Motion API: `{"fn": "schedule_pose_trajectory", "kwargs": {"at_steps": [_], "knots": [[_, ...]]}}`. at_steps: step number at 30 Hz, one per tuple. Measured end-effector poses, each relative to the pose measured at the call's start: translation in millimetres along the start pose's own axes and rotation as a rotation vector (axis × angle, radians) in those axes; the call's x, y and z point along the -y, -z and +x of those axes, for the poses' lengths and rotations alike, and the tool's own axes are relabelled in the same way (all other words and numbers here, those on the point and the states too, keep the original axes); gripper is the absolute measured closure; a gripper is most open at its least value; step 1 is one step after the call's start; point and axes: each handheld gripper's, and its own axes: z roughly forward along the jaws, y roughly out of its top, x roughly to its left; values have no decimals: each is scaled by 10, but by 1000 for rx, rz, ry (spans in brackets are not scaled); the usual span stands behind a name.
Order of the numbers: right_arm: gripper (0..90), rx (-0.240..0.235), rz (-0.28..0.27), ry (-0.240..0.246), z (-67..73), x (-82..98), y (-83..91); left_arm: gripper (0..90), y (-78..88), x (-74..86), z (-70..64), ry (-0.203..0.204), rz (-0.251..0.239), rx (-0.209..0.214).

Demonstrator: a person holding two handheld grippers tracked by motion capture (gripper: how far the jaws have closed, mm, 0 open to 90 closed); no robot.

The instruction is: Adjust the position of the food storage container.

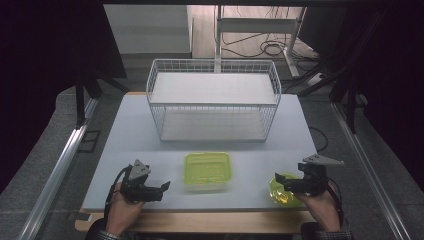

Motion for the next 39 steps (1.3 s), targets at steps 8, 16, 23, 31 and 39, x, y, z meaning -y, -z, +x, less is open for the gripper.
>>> {"fn": "schedule_pose_trajectory", "kwargs": {"at_steps": [8, 16, 23, 31, 39], "knots": [[123, 39, 30, 11, 3, 20, -28, 59, -63, 13, -25, -46, -11, 24], [236, 45, 36, 34, 23, 22, -17, 55, -78, 12, -39, -63, -3, 32], [403, 17, 26, 69, 69, -3, 57, 55, -84, 9, -59, -81, -2, 33], [747, -73, 45, 131, 222, 30, 241, 58, -100, 7, -77, -99, 11, 21], [893, -166, 81, 131, 340, 162, 373, 59, -110, 9, -84, -100, 18, 15]]}}
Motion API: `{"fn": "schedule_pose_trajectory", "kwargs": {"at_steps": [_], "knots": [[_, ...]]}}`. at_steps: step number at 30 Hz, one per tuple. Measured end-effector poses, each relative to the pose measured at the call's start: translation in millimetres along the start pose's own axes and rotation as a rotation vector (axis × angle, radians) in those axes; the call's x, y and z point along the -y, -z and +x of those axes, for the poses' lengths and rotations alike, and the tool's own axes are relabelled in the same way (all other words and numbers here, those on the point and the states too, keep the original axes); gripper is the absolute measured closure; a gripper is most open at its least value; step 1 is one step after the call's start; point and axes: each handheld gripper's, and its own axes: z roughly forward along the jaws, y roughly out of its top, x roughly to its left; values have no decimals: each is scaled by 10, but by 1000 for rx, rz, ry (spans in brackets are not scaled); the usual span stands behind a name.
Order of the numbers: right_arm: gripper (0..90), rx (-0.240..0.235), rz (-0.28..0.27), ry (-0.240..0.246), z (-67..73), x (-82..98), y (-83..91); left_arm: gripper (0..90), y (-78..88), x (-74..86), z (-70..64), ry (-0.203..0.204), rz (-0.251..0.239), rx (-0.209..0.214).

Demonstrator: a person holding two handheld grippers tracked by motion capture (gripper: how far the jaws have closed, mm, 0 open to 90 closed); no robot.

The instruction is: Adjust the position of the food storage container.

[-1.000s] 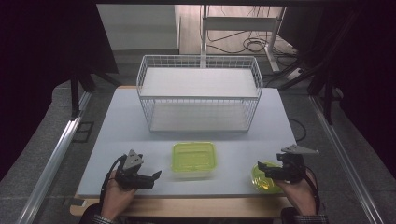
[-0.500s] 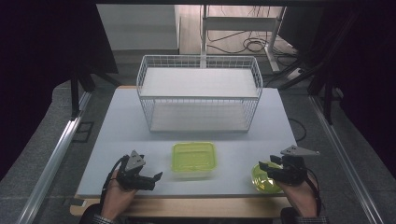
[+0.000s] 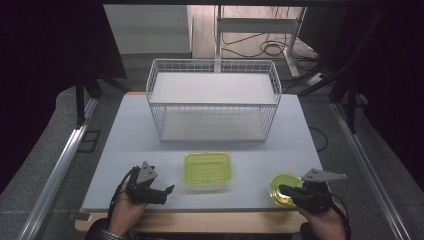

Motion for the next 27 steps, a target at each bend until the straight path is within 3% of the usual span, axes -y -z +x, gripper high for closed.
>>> {"fn": "schedule_pose_trajectory", "kwargs": {"at_steps": [6, 14, 22, 27], "knots": [[893, -46, 18, 13, 120, 43, -88, 59, -10, 2, -8, -10, 10, -1], [893, -59, 51, 31, 205, 37, -249, 59, -16, 0, -19, -28, 21, -1], [893, -48, 49, 23, 137, 37, -268, 59, -24, 0, -27, -33, 25, -1], [893, -14, 44, 15, 29, 17, -243, 59, -29, 0, -28, -31, 26, 2]]}}
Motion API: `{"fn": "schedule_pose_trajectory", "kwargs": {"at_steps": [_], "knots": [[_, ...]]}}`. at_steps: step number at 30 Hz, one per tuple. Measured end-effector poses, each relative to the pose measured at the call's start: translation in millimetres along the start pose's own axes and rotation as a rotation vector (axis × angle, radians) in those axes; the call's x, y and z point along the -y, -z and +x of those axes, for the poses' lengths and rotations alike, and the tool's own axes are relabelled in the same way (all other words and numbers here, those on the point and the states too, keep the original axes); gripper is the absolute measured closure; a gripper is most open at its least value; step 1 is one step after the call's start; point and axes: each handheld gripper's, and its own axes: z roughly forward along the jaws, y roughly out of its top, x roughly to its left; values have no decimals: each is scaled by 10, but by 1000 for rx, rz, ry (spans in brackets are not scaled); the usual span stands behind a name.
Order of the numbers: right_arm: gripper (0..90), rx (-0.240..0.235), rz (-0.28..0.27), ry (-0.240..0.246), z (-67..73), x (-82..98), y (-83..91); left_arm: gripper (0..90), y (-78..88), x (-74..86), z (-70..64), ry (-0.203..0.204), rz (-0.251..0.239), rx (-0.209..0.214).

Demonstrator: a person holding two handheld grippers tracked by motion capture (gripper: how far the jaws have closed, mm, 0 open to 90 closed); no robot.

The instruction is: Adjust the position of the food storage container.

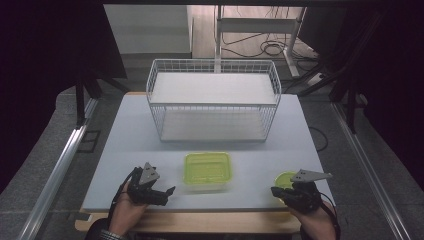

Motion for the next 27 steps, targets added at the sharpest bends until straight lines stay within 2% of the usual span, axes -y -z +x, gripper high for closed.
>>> {"fn": "schedule_pose_trajectory", "kwargs": {"at_steps": [5, 10, 11, 12, 13, 14, 16, 17, 22, 24, 27], "knots": [[893, 39, -5, -20, -138, -7, 49, 59, -2, 0, 1, 3, 0, 1], [893, 58, -22, -40, -231, -4, 99, 58, -8, -3, -2, 2, 4, 3], [892, 68, -27, -44, -252, -5, 116, 59, -10, -3, -3, 2, 5, 4], [892, 115, -14, -43, -298, -1, 142, 59, -12, -4, -4, 3, 6, 4], [892, 115, -14, -43, -298, -1, 142, 59, -12, -4, -4, 3, 6, 4], [893, 120, -12, -64, -362, 30, 151, 59, -16, -6, -6, 7, 8, 3], [892, 115, -16, -72, -371, 36, 155, 59, -18, -8, -6, 10, 9, 2], [892, 128, -14, -62, -353, 29, 163, 60, -20, -10, -5, 13, 11, 1], [892, 106, -38, -54, -287, -19, 174, 59, -23, -19, -7, 29, 17, 3], [890, 80, -37, -50, -236, -35, 138, 59, -24, -19, -7, 30, 18, 4], [888, 42, 0, -29, -135, -27, 25, 60, -23, -19, -9, 32, 20, 6]]}}
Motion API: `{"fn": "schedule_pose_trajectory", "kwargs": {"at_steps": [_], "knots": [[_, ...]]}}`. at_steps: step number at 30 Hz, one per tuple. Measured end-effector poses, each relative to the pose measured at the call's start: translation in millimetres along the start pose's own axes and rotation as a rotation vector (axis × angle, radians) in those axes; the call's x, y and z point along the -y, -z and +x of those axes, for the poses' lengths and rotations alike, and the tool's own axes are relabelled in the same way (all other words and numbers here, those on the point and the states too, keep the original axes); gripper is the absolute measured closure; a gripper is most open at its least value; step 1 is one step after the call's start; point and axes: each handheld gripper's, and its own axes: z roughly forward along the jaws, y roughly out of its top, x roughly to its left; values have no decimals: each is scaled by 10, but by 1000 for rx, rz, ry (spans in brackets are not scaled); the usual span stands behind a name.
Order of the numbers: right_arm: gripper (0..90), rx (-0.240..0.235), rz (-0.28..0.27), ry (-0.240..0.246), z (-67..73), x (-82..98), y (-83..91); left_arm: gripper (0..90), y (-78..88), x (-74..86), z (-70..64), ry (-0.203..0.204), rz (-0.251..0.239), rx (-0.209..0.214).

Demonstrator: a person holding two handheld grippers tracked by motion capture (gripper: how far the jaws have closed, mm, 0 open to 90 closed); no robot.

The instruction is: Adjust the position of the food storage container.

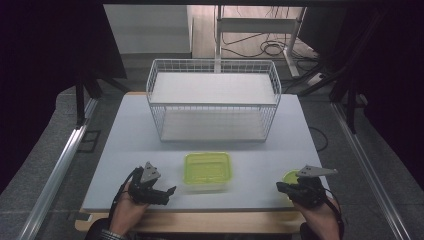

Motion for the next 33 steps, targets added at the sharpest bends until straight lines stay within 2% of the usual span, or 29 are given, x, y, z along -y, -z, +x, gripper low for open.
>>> {"fn": "schedule_pose_trajectory", "kwargs": {"at_steps": [2, 5, 6, 13, 15, 17, 20, 21, 24, 25, 26, 27, 30, 31, 33], "knots": [[888, 7, 19, 4, 2, 14, -36, 60, 1, 0, 1, 1, 0, 1], [890, 6, 14, -13, -36, 28, -36, 60, 2, -2, 4, 8, 2, 2], [890, 29, 14, -13, -66, 32, -16, 60, -1, -4, 6, 17, 4, 2], [890, 68, 14, -40, -166, 50, 22, 67, -9, -24, 1, 32, 16, 2], [889, 60, 6, -36, -146, 22, 27, 78, -13, -42, -3, 26, 25, 1], [878, 20, -8, -7, -73, -58, -15, 114, -16, -82, -14, 17, 34, 0], [875, -4, -9, 13, -21, -130, -82, 153, -24, -115, -18, 11, 31, 0], [873, -23, -6, 31, 29, -209, -165, 226, -28, -132, -8, 3, 35, 0], [873, -43, -7, 37, 64, -286, -247, 390, -63, -183, 35, 8, 22, 20], [880, -53, -5, 46, 95, -358, -329, 477, -84, -202, 54, 14, 22, 30], [880, -53, -5, 46, 95, -358, -329, 477, -110, -220, 75, 13, 25, 44], [883, -56, -6, 48, 109, -391, -372, 523, -143, -235, 92, 15, 26, 54], [889, -67, 2, 51, 154, -486, -504, 676, -256, -284, 116, -8, 56, 65], [891, -75, 5, 55, 185, -544, -600, 756, -290, -306, 123, -11, 57, 74], [892, -78, 7, 56, 197, -571, -651, 788, -353, -360, 137, -20, 56, 90]]}}
